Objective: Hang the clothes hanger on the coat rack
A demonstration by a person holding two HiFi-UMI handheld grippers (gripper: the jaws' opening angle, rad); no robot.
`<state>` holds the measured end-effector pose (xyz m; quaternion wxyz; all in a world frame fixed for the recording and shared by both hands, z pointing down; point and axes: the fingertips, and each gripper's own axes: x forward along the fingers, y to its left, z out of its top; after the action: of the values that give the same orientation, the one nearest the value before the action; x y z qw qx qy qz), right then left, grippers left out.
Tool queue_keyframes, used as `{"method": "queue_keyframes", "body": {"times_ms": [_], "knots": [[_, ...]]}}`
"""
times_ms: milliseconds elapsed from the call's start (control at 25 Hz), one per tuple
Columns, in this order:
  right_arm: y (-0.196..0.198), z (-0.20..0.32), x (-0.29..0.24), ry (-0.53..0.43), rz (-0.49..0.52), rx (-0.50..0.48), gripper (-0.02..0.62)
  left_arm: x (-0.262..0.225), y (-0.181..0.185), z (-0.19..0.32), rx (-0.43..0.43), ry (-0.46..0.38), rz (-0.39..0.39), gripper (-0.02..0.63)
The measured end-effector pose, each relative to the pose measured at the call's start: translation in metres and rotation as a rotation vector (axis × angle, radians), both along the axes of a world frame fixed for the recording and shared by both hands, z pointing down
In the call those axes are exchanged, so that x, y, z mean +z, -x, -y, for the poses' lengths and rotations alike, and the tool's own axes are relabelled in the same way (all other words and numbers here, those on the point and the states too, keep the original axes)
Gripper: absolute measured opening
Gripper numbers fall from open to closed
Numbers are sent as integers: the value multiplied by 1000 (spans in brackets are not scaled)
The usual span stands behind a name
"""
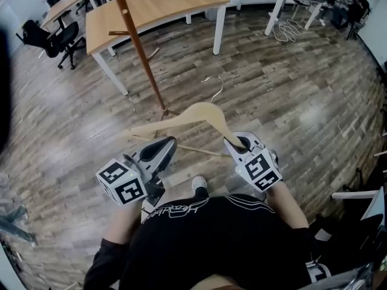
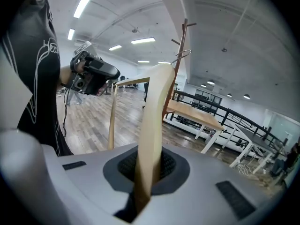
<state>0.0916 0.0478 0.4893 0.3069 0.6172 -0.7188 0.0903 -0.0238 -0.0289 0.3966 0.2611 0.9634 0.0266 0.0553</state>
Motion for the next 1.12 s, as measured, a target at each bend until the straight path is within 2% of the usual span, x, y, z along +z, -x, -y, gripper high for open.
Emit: {"method": "queue_keyframes", "body": {"times_ms": [280,680,1120], "knots": [[-42,82,-11,19,-33,-29,40,-5,-39,82,-29,15,-30,8],[-54,153,-23,-15,-71,-110,40,-13,-37,140,-122,-16,-62,8],[-74,240,-33,-50,-67,-284,40,-20,-50,198,-287,-38,-50,8]]}}
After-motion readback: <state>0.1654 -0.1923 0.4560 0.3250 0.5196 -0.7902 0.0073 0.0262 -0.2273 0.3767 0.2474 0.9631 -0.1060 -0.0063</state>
